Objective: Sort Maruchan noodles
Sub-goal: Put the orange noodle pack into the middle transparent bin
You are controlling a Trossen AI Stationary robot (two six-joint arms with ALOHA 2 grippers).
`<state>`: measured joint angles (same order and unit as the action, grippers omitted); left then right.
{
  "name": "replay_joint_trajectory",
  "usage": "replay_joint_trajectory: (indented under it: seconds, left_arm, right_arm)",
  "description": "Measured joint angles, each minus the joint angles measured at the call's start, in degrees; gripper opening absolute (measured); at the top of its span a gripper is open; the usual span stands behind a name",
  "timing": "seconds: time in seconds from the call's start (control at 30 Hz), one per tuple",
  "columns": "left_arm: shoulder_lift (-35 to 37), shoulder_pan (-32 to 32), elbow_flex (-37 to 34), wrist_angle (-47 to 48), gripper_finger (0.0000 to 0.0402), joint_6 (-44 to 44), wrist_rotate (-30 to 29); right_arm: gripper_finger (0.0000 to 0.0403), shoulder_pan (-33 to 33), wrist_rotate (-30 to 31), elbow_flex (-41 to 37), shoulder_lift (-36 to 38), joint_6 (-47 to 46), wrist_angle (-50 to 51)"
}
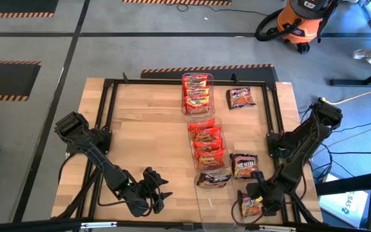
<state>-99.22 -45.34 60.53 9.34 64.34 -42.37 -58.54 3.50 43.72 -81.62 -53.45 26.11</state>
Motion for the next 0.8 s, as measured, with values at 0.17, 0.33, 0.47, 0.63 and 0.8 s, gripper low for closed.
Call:
replay_joint_trajectory:
  seconds: [0.17, 0.33, 0.47, 0.63, 0.8]
  left_arm:
    - [0.0, 0.1, 0.0, 0.0, 0.0247, 0.0, 0.0]
    - [0.0, 0.4, 0.0, 0.0, 0.0247, 0.0, 0.0]
    - [0.0, 0.8, 0.0, 0.0, 0.0247, 0.0, 0.0]
    - [0.0, 0.8, 0.0, 0.0, 0.0247, 0.0, 0.0]
    - [0.0, 0.8, 0.0, 0.0, 0.0247, 0.0, 0.0]
  right_arm:
    - [0.0, 0.0, -1.5, 4.9, 0.0, 0.8, 6.4]
    - [0.0, 0.0, -1.8, 9.8, 0.0, 1.1, 13.3]
    - [0.0, 0.0, -2.0, 12.4, 0.1, 1.3, 15.3]
    - [0.0, 0.0, -1.4, 12.1, 0.2, -1.5, 16.2]
    - [0.0005, 0.1, -0.5, 8.4, -0.1, -7.5, 16.5]
